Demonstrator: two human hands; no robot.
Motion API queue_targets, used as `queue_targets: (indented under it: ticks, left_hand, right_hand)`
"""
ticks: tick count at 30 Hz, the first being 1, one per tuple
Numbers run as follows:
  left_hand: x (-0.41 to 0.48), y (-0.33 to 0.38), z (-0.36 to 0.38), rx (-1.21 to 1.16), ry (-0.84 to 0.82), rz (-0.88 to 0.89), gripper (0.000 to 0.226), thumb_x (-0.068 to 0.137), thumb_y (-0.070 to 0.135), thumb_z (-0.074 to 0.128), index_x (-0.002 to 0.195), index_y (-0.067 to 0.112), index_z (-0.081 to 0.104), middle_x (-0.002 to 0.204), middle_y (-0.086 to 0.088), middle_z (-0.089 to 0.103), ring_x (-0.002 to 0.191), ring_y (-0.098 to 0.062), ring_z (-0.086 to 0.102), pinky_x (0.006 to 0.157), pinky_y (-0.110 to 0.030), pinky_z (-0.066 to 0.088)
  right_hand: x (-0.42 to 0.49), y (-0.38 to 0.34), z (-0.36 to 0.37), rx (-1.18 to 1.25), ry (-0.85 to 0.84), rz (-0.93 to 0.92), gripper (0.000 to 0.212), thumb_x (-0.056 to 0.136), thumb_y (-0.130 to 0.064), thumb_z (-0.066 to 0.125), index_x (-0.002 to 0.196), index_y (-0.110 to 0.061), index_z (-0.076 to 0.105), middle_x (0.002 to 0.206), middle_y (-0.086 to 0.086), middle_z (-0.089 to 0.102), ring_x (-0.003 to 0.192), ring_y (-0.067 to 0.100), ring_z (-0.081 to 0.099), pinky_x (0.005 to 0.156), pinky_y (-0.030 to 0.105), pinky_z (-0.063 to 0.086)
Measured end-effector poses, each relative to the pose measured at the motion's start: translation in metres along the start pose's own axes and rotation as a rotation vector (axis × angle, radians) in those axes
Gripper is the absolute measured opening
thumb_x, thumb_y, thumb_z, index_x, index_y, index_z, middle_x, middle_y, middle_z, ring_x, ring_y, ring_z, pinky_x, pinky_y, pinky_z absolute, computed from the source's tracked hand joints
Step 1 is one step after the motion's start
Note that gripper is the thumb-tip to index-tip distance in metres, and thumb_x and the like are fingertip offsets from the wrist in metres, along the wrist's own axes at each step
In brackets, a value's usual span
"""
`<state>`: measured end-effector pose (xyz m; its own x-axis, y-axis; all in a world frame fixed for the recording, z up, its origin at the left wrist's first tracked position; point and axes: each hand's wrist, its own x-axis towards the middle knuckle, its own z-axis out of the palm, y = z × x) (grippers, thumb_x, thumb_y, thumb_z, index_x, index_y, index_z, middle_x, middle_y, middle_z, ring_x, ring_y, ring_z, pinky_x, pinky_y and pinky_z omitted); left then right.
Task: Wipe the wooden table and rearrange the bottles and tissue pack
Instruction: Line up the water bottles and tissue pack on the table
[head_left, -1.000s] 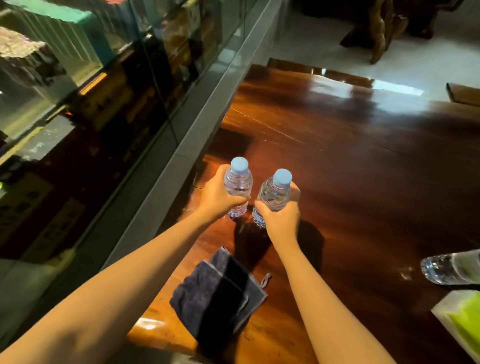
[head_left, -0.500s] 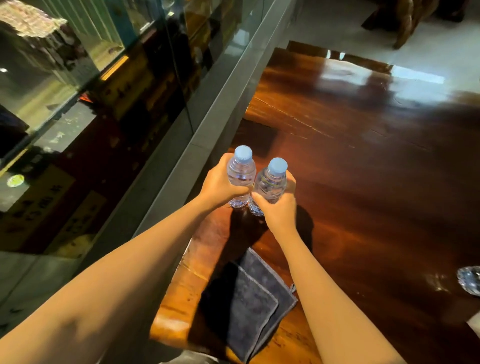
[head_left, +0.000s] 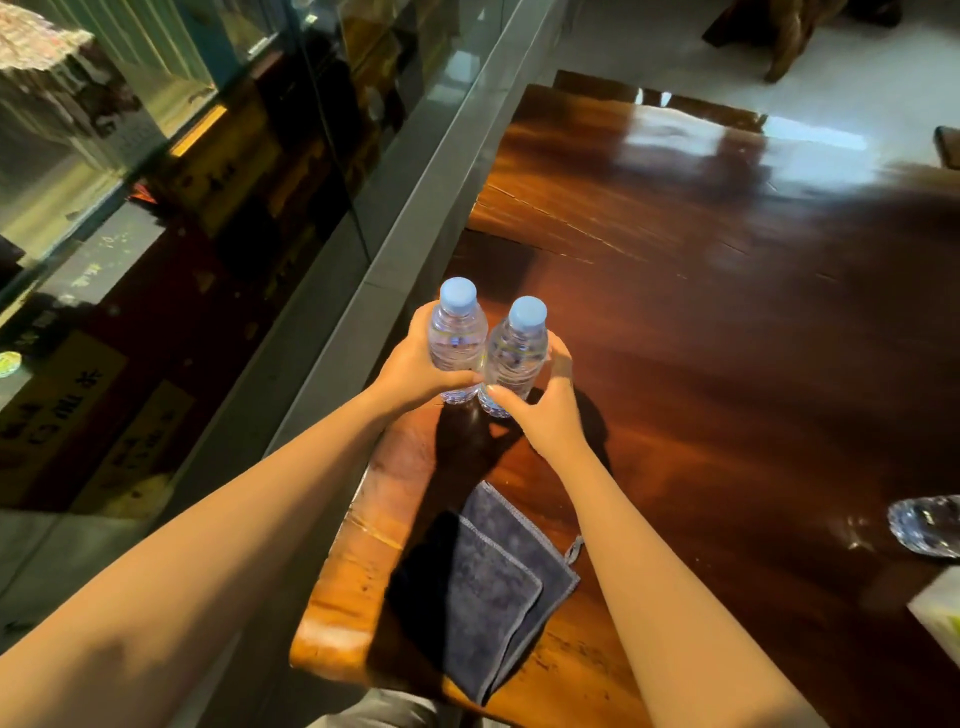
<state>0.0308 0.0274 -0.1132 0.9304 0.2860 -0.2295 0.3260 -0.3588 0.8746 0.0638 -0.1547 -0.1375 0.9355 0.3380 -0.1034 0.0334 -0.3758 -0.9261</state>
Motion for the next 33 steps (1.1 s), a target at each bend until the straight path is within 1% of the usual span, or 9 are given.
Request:
queue_targets:
  ticks: [2, 4, 7, 10, 14, 19, 25, 29, 33]
  left_hand:
    - [-0.011, -0.003, 0.008, 0.061, 0.018, -0.11, 0.092, 0.062, 0.031, 0.085, 0.136, 0.022, 0.031, 0.121, 0.009, 0.057, 0.1, -0.007, 0.061, 0.077, -0.02, 0.044]
    - [-0.022, 0.0, 0.018, 0.235, -0.003, -0.262, 0.08, 0.067, 0.033, 0.078, 0.132, 0.014, 0.036, 0.126, -0.007, 0.058, 0.105, -0.026, 0.06, 0.078, -0.031, 0.042]
    - [-0.036, 0.011, 0.038, 0.549, -0.182, -0.307, 0.042, 0.075, 0.03, 0.066, 0.112, 0.015, 0.053, 0.118, -0.013, 0.063, 0.096, -0.031, 0.061, 0.079, -0.035, 0.048]
    - [-0.045, 0.023, 0.067, 0.755, -0.32, -0.317, 0.044, 0.081, 0.04, 0.059, 0.112, 0.008, 0.062, 0.119, -0.015, 0.065, 0.105, -0.031, 0.061, 0.087, -0.035, 0.048]
    - [-0.046, 0.053, 0.118, 0.889, -0.432, -0.185, 0.058, 0.086, 0.046, 0.054, 0.129, 0.008, 0.053, 0.135, -0.016, 0.056, 0.124, -0.031, 0.052, 0.1, -0.038, 0.043]
    - [-0.046, 0.103, 0.187, 0.921, -0.475, 0.035, 0.056, 0.086, 0.042, 0.055, 0.132, 0.01, 0.047, 0.132, -0.016, 0.056, 0.12, -0.034, 0.054, 0.096, -0.041, 0.046]
    - [-0.059, 0.15, 0.272, 0.869, -0.454, 0.294, 0.064, 0.088, 0.036, 0.057, 0.143, 0.017, 0.031, 0.143, -0.015, 0.043, 0.129, -0.037, 0.044, 0.101, -0.047, 0.042]
    - [-0.069, 0.168, 0.328, 0.882, -0.516, 0.388, 0.07, 0.087, 0.032, 0.06, 0.146, 0.025, 0.023, 0.158, -0.01, 0.015, 0.14, -0.036, 0.026, 0.107, -0.051, 0.039]
    - [-0.075, 0.185, 0.381, 0.83, -0.596, 0.486, 0.082, 0.085, 0.032, 0.064, 0.15, 0.031, 0.013, 0.161, -0.003, 0.008, 0.144, -0.035, 0.017, 0.108, -0.055, 0.036]
  right_hand:
    - [-0.01, 0.009, -0.013, -0.071, -0.022, 0.086, 0.092, 0.072, -0.035, 0.078, 0.144, -0.023, 0.022, 0.152, -0.001, 0.029, 0.139, 0.017, 0.029, 0.11, 0.032, 0.029]
    - [-0.02, 0.021, -0.031, -0.134, -0.032, 0.158, 0.091, 0.073, -0.043, 0.075, 0.145, -0.027, 0.022, 0.154, -0.002, 0.026, 0.141, 0.017, 0.022, 0.11, 0.035, 0.026]
    - [-0.03, 0.037, -0.064, -0.217, -0.097, 0.27, 0.078, 0.078, -0.048, 0.069, 0.142, -0.024, 0.031, 0.151, 0.001, 0.032, 0.14, 0.022, 0.024, 0.111, 0.04, 0.027]
    - [-0.039, 0.05, -0.1, -0.28, -0.226, 0.401, 0.069, 0.08, -0.051, 0.065, 0.137, -0.024, 0.038, 0.146, 0.005, 0.04, 0.135, 0.027, 0.035, 0.108, 0.042, 0.034]
    - [-0.05, 0.059, -0.152, -0.405, -0.278, 0.503, 0.069, 0.081, -0.051, 0.063, 0.138, -0.02, 0.038, 0.146, 0.009, 0.042, 0.131, 0.029, 0.043, 0.105, 0.041, 0.037]
    - [-0.07, 0.064, -0.218, -0.575, -0.267, 0.573, 0.068, 0.084, -0.047, 0.061, 0.14, -0.018, 0.036, 0.145, 0.011, 0.043, 0.129, 0.032, 0.044, 0.105, 0.044, 0.041]
    - [-0.11, 0.074, -0.294, -0.701, -0.113, 0.606, 0.066, 0.084, -0.048, 0.06, 0.138, -0.016, 0.037, 0.139, 0.012, 0.047, 0.126, 0.033, 0.046, 0.101, 0.046, 0.044]
    - [-0.143, 0.091, -0.34, -0.751, 0.009, 0.629, 0.067, 0.083, -0.049, 0.061, 0.137, -0.016, 0.039, 0.139, 0.012, 0.046, 0.128, 0.034, 0.041, 0.103, 0.046, 0.041]
    - [-0.172, 0.111, -0.376, -0.766, 0.171, 0.644, 0.069, 0.08, -0.047, 0.065, 0.137, -0.017, 0.039, 0.141, 0.009, 0.043, 0.132, 0.032, 0.034, 0.103, 0.046, 0.038]
